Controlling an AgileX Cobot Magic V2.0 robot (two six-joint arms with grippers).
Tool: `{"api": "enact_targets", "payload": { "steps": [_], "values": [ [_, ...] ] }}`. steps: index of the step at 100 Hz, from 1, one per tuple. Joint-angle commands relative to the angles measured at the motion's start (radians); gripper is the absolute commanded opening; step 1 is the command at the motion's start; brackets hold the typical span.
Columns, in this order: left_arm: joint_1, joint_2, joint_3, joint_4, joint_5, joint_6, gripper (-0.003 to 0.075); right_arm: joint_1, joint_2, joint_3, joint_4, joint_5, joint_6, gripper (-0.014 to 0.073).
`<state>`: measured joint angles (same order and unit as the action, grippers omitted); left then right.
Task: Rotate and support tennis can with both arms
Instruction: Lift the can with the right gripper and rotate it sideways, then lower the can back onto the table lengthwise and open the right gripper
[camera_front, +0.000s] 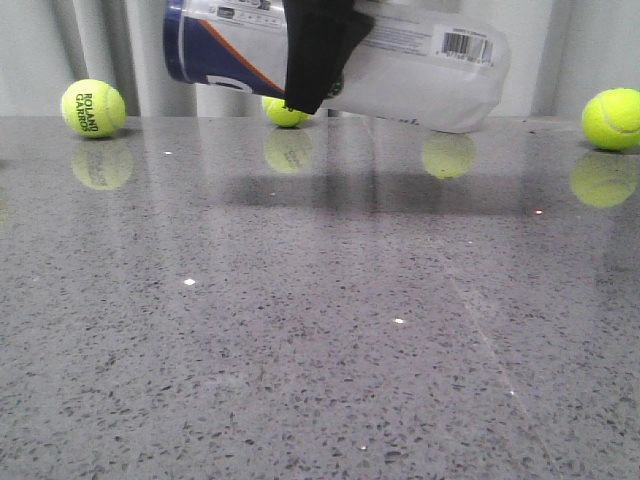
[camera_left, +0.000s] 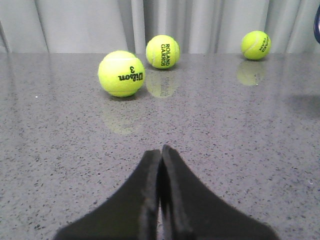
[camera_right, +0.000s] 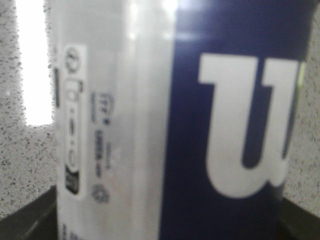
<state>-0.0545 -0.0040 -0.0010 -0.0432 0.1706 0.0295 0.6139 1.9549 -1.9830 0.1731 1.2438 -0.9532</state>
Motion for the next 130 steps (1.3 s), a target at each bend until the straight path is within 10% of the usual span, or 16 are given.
{"api": "enact_targets", "payload": {
  "steps": [1, 91, 130],
  "values": [
    [0.000, -0.033, 0.044, -0.008, -0.077, -0.009, -0.0020, 0.002, -0.053, -0.032, 0.008, 0.085, -0.034, 0.0323],
    [0.000, -0.033, 0.044, -0.008, -0.077, -0.009, -0.0020, 0.003, 0.016, 0.048, 0.003, 0.077, -0.048, 0.0328],
    [0.000, -0.033, 0.044, -0.008, -0.077, -0.009, -0.0020, 0.003, 0.017, 0.048, 0.003, 0.073, -0.080, 0.0665]
  ]
}}
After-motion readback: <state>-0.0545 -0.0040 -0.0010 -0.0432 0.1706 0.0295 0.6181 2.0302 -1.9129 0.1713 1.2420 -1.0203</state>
